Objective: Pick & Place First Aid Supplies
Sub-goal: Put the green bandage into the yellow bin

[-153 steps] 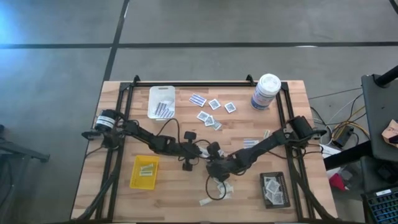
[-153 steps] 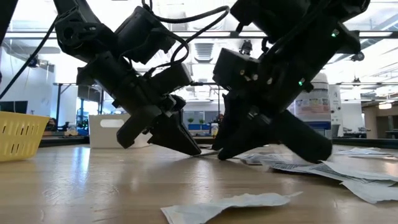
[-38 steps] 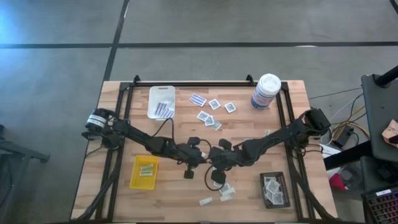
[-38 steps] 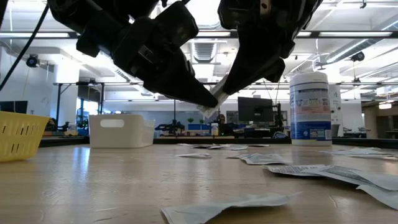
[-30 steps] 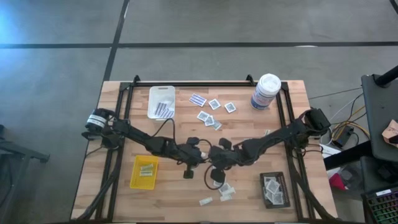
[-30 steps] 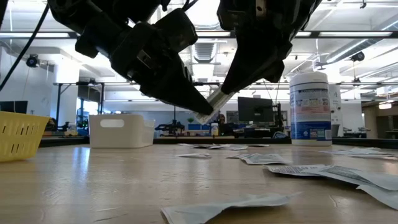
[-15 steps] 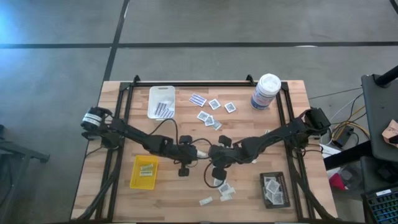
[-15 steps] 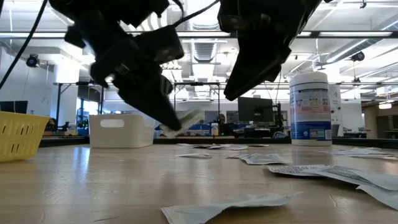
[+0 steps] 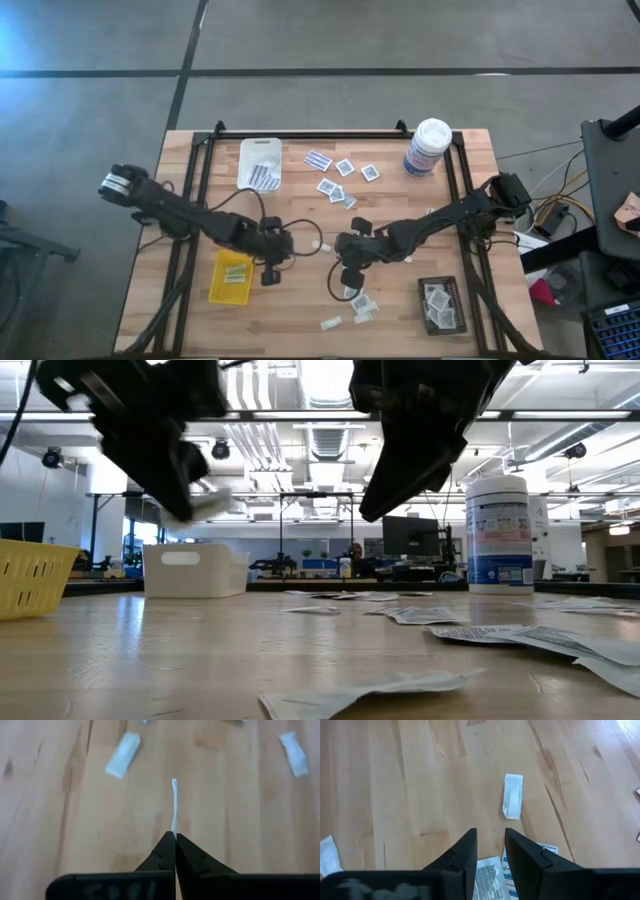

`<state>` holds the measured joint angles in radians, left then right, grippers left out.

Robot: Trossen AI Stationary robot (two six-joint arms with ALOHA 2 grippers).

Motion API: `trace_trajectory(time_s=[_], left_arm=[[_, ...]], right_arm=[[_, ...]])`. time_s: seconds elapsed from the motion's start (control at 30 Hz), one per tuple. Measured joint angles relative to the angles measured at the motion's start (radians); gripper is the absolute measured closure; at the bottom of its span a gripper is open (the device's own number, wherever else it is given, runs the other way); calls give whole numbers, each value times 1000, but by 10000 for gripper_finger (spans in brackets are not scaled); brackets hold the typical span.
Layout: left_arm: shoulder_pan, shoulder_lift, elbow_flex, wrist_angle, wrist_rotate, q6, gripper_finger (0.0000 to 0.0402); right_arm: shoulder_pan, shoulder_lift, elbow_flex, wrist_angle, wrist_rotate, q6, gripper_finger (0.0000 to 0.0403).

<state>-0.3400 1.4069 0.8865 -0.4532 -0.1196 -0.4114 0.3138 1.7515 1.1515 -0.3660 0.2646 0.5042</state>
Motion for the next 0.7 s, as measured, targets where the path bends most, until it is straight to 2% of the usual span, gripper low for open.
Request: trace_trajectory(time_s=[0.2, 0.5, 0.7], left_arm=[[-64, -74, 35, -175, 2, -106, 401], [-172, -106, 90, -523, 47, -310, 401], [-245, -106, 91, -617, 75, -469, 401]], right_arm=[[0, 0, 0, 3, 7, 16, 319], [0, 0, -5, 4, 9, 52, 331], [0, 0, -23, 6, 11, 72, 329]])
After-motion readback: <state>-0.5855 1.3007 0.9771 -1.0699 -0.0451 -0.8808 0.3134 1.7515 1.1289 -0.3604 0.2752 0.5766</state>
